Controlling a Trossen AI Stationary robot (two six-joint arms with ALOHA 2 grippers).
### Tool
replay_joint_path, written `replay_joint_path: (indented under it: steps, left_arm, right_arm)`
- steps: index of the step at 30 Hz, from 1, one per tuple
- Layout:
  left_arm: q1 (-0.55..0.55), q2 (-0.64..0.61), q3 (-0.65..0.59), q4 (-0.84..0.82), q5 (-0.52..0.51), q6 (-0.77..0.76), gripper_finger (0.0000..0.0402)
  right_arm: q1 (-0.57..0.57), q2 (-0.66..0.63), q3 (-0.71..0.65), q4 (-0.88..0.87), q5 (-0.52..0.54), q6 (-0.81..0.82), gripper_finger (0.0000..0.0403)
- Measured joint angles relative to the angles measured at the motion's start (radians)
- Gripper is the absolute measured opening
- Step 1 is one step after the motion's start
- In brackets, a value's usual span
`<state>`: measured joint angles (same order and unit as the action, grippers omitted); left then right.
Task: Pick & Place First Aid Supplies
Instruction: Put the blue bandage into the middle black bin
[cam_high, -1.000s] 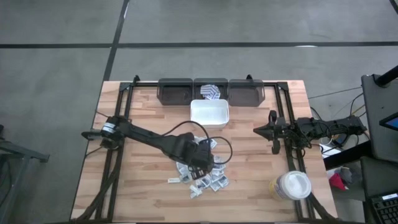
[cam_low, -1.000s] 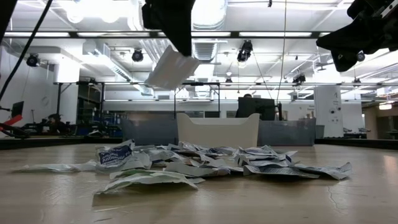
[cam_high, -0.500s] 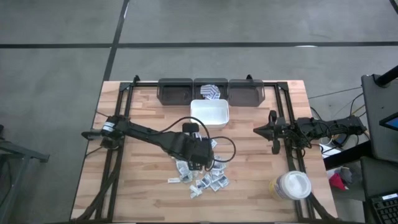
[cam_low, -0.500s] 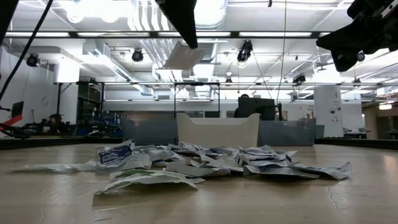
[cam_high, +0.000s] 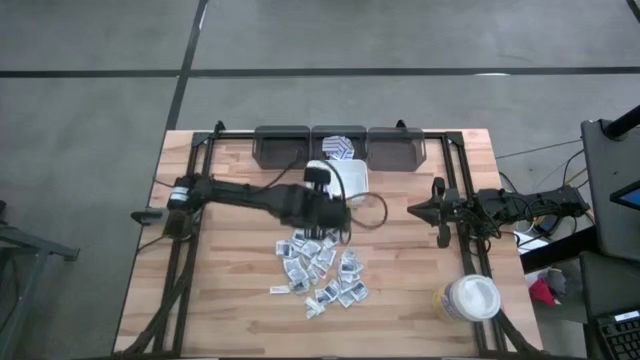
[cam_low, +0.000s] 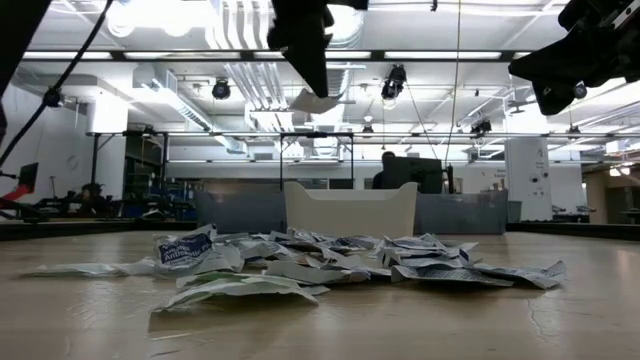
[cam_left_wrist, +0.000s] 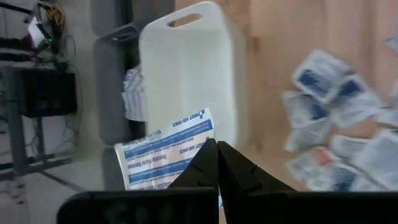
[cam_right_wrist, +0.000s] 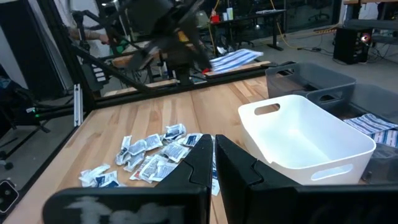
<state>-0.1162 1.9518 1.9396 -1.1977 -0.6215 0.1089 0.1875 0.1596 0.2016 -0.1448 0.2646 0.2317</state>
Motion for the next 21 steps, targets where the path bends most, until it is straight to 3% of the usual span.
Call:
replay_joint_path:
  steps: [12,21]
  left_arm:
    - [0.234,0.000,-0.013,0.294,0.006,0.337,0.0000]
    - [0.376,0.058,-0.013,0.532,0.035,0.311,0.0000]
  right_arm:
    - [0.000,0.000,0.000,0.000,0.000,-0.007,0.0018]
    - [0.000,0.000,0.000,0.000,0.005,-0.007,0.0018]
